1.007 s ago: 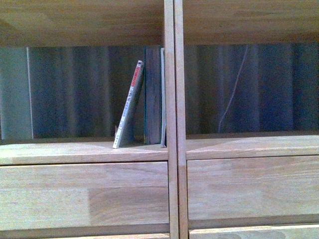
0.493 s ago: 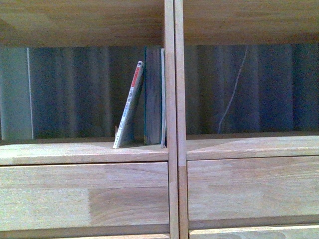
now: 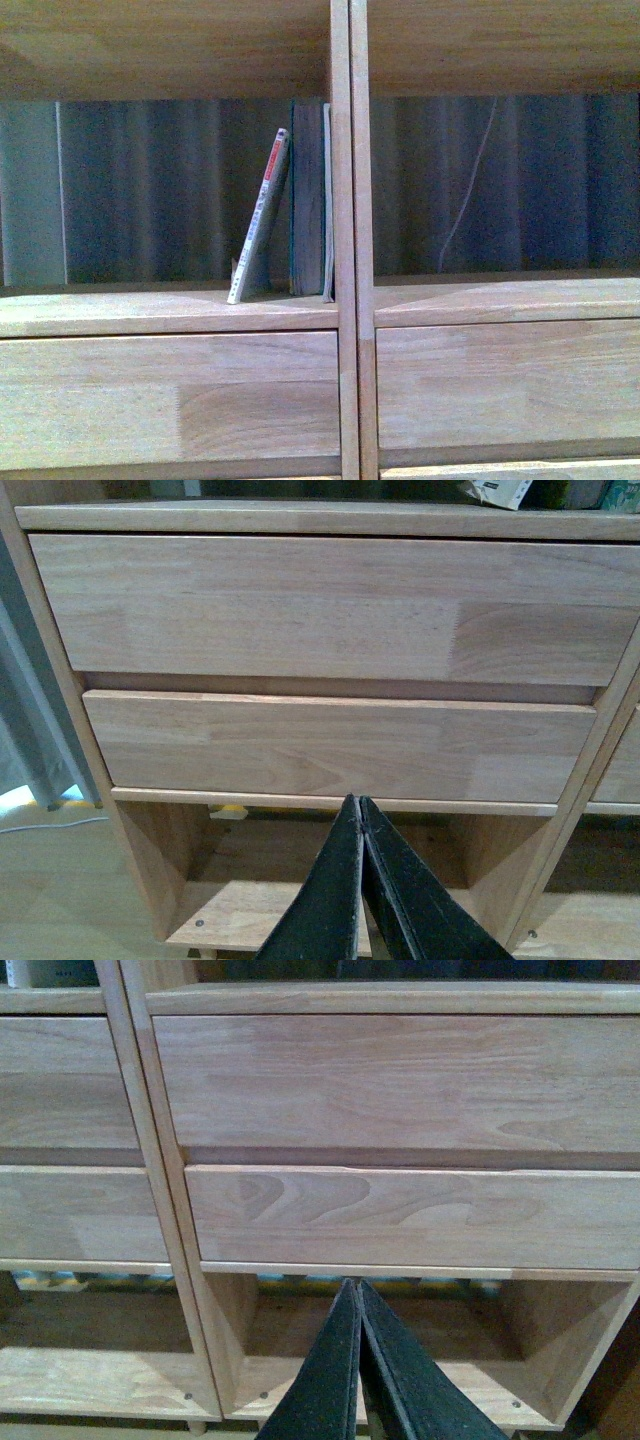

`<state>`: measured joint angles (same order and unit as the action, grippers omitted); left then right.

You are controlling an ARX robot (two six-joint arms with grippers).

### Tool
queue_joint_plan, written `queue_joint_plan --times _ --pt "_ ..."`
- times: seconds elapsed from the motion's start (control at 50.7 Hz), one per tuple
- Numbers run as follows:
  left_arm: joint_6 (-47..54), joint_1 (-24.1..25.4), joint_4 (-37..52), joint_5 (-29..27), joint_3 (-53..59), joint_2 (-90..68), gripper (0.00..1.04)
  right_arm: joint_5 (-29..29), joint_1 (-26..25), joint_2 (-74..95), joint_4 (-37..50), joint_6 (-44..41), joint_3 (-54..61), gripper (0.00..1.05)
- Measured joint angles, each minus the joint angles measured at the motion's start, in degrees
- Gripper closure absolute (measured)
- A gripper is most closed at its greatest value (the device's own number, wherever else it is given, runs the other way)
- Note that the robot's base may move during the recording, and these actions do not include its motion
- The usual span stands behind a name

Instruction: Organize books on shelf

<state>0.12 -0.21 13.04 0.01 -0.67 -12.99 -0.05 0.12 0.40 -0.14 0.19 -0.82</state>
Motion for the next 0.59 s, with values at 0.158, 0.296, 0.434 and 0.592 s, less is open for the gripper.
queue_joint_plan --times 0.158,0.296,0.434,0.592 --pt "0.00 0.00 -2.14 0.00 0.00 2.14 1.02 0.00 0.00 0.00 0.00 0.00 0.00 1.02" --pt "0.00 0.00 -11.21 -0.02 0.00 9.29 1.02 0.00 0.00 -0.02 0.00 0.00 0.00 1.02" --pt "0.00 0.00 -12.83 -0.04 0.00 12.44 1.02 -0.02 0.00 -0.04 0.00 0.00 0.00 1.02" --pt "0.00 0.00 -12.92 -0.02 0.00 12.63 1.02 0.00 0.00 -0.04 0.00 0.00 0.00 1.02"
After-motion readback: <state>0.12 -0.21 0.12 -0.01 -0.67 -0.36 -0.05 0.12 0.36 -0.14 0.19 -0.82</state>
